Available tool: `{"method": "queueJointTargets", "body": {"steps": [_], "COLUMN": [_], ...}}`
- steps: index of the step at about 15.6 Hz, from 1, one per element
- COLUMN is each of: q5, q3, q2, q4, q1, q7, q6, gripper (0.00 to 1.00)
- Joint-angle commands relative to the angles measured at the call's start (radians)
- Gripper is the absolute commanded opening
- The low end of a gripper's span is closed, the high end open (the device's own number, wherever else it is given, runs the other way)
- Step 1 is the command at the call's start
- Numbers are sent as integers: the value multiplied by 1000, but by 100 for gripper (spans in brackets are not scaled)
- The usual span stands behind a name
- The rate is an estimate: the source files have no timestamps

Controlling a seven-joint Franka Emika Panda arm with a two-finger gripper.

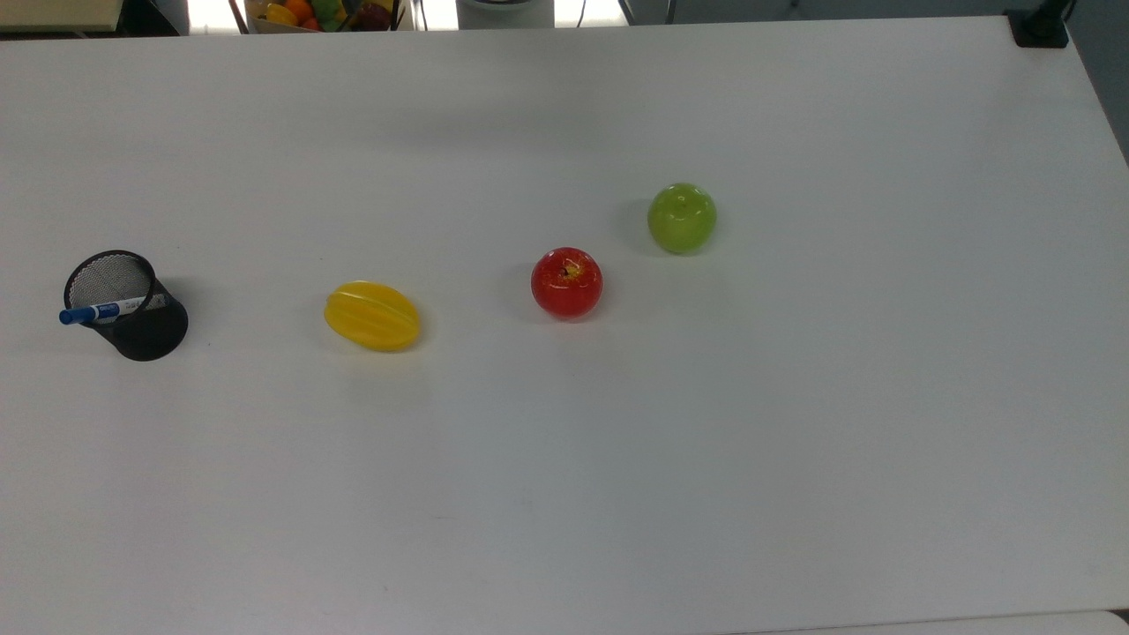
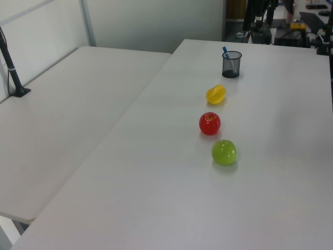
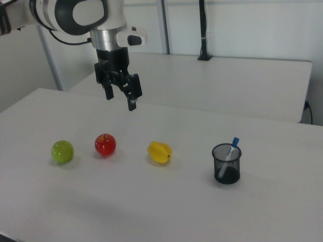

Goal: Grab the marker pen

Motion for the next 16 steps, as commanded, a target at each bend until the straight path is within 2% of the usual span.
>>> {"method": "queueJointTargets", "body": {"steps": [1, 5, 9, 14, 16], "q5": [0, 4, 102, 80, 44], "q3": [-16, -13, -36, -39, -54], "q2": [-21, -34, -63, -55, -44], "q4": [-7, -19, -21, -27, -36], "q1": [4, 4, -36, -27, -35], "q7": [-19, 10, 1, 1, 3], "q6": [0, 0, 1, 27, 140], "gripper": [100, 100, 100, 100, 100]}}
